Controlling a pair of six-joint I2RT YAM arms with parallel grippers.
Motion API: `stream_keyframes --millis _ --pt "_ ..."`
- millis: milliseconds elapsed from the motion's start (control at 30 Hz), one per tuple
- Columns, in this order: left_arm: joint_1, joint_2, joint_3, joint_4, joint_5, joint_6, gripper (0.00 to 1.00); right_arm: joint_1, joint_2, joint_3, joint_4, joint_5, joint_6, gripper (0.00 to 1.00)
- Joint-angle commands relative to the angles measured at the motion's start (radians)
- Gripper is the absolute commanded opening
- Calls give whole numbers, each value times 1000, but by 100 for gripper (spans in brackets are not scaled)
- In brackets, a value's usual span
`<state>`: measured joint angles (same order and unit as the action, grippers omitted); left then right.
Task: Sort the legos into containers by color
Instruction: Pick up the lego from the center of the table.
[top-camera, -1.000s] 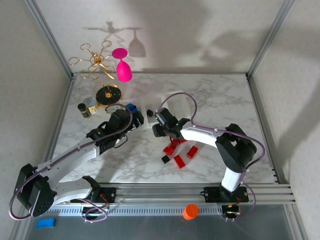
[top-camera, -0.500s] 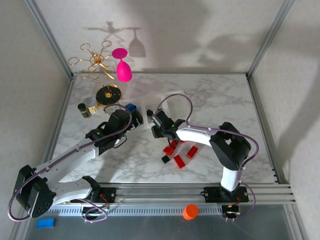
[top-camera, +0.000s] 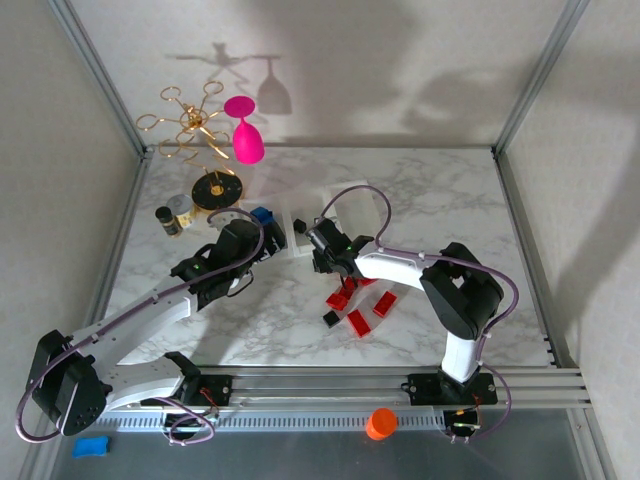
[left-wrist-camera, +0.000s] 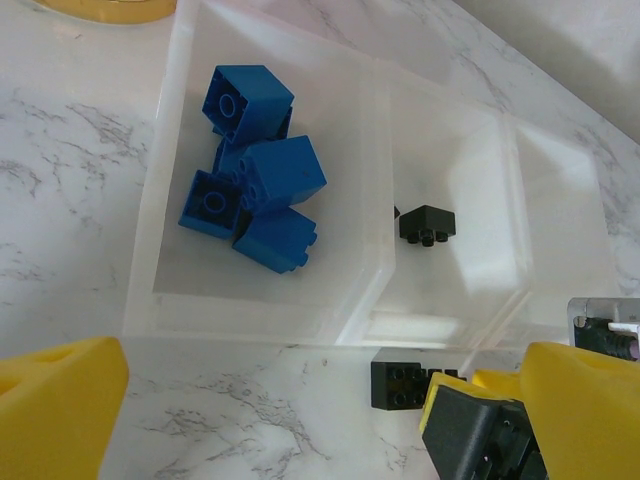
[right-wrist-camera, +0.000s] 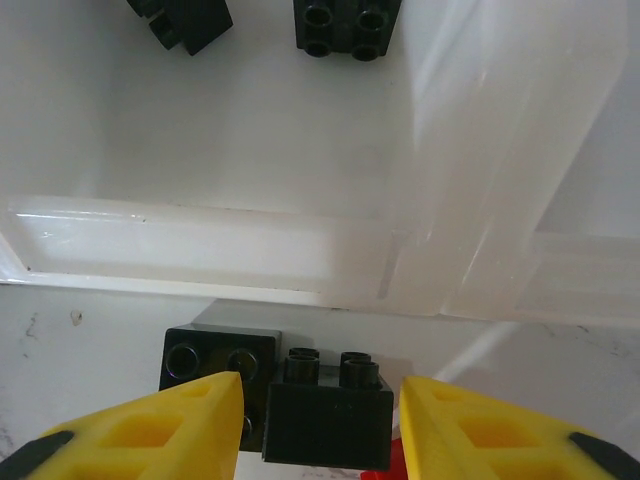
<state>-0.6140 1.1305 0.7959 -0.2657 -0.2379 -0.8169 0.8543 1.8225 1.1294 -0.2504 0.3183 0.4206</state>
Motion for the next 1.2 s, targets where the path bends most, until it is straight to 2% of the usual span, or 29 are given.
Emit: stream_keyframes --millis 0,300,500,767,1033,1167 --pt "-6 -15 -8 -20 -25 -14 100 -10 22 10 -25 8 22 46" --pt "-6 -5 -6 -16 -17 -13 100 -20 44 18 -15 -9 23 44" --pt "-6 1 2 -17 -14 -9 100 -21 54 25 -16 -15 20 39" --pt "-7 14 18 -14 -9 -5 99 -20 -6 15 -37 -15 12 31" --pt "-4 29 53 -6 -9 13 100 -23 -114 28 -58 -22 -2 30" --pt "3 41 74 10 -14 20 100 -40 -93 94 -47 -36 -28 31"
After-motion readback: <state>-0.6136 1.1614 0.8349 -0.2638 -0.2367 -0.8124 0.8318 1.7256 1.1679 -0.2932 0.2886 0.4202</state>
